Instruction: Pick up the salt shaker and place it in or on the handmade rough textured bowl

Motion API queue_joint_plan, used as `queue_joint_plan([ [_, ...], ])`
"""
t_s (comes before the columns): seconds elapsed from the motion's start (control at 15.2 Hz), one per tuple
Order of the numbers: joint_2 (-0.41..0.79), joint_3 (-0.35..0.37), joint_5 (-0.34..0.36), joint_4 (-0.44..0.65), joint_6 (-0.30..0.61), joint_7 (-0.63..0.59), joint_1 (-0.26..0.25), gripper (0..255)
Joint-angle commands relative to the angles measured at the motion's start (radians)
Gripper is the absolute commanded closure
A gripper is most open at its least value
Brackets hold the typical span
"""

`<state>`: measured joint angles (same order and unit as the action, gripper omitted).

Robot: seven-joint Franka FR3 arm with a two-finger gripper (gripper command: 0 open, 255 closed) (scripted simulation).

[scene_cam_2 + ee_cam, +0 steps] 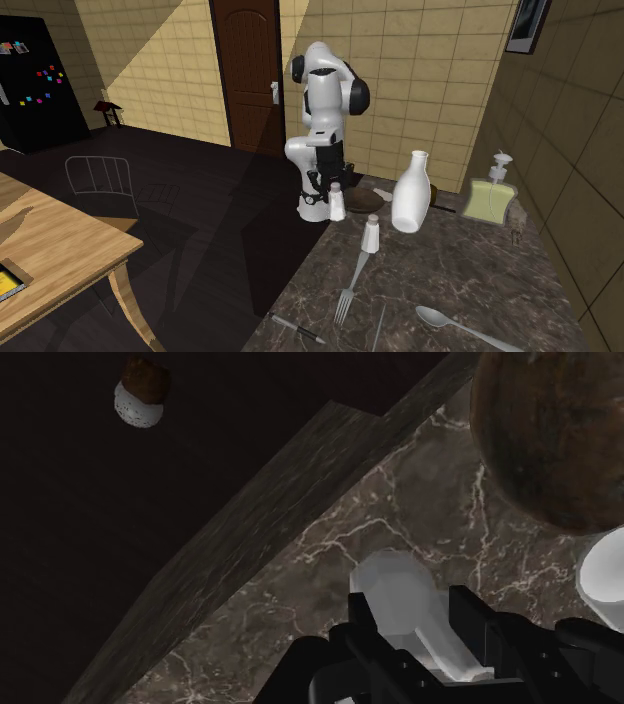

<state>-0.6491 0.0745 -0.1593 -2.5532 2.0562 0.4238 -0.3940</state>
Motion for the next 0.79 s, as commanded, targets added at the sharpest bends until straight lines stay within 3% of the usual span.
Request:
queue_joint_plan([
  [0.0,-0.005,-0.001,0.003,0.026,-0.031,-0.004,0.001,255],
  [0.73,-0.349,0.139,-0.097,-0.134,-0.192,-0.19,-0.111,255],
])
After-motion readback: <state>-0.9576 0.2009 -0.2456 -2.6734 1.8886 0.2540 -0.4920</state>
